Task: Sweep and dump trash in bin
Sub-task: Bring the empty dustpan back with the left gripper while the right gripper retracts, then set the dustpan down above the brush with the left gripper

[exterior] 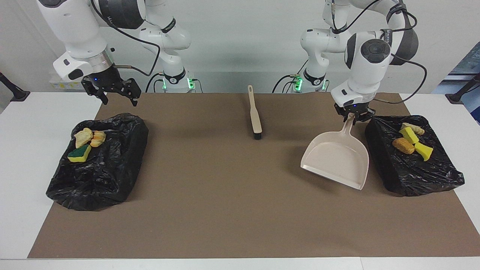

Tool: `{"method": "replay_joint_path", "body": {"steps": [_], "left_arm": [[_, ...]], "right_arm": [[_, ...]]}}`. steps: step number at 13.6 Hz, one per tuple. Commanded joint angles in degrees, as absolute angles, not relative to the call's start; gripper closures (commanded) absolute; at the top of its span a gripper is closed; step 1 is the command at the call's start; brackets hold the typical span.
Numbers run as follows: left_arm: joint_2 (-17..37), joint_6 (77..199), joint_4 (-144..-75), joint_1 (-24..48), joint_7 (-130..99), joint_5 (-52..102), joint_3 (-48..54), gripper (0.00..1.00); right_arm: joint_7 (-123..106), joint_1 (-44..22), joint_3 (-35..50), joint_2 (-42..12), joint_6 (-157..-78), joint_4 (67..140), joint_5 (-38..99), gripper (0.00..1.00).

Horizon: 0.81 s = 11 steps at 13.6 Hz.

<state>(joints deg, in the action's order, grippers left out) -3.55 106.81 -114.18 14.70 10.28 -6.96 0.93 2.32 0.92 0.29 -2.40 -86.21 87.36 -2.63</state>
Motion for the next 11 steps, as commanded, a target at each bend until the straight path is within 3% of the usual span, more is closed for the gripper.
{"method": "replay_joint_path", "body": {"steps": [1, 4, 9, 11], "left_arm": [[-0.02, 112.39, -114.17, 20.89, -2.14, -5.45, -0.18, 1.00], [6.14, 122.14, -113.91, 26.27, -18.16, -5.01, -0.09, 1.00], [14.22, 129.79, -109.16, 32.42, -25.55, 2.98, -0.18, 1.00], [14.68, 131.22, -108.38, 33.57, -28.38, 6.83, -0.18, 0.90]], "right_arm": [[0.88, 0.97, 0.00, -2.02, -85.61, 87.28, -1.32, 0.00], [0.88, 0.97, 0.00, -2.02, -85.69, 87.28, -1.23, 0.00], [0.97, 0.97, 0.00, -2.11, -85.69, 87.28, -1.32, 0.00], [0.97, 0.97, 0.00, -2.11, -85.69, 87.28, -1.23, 0.00]]}}
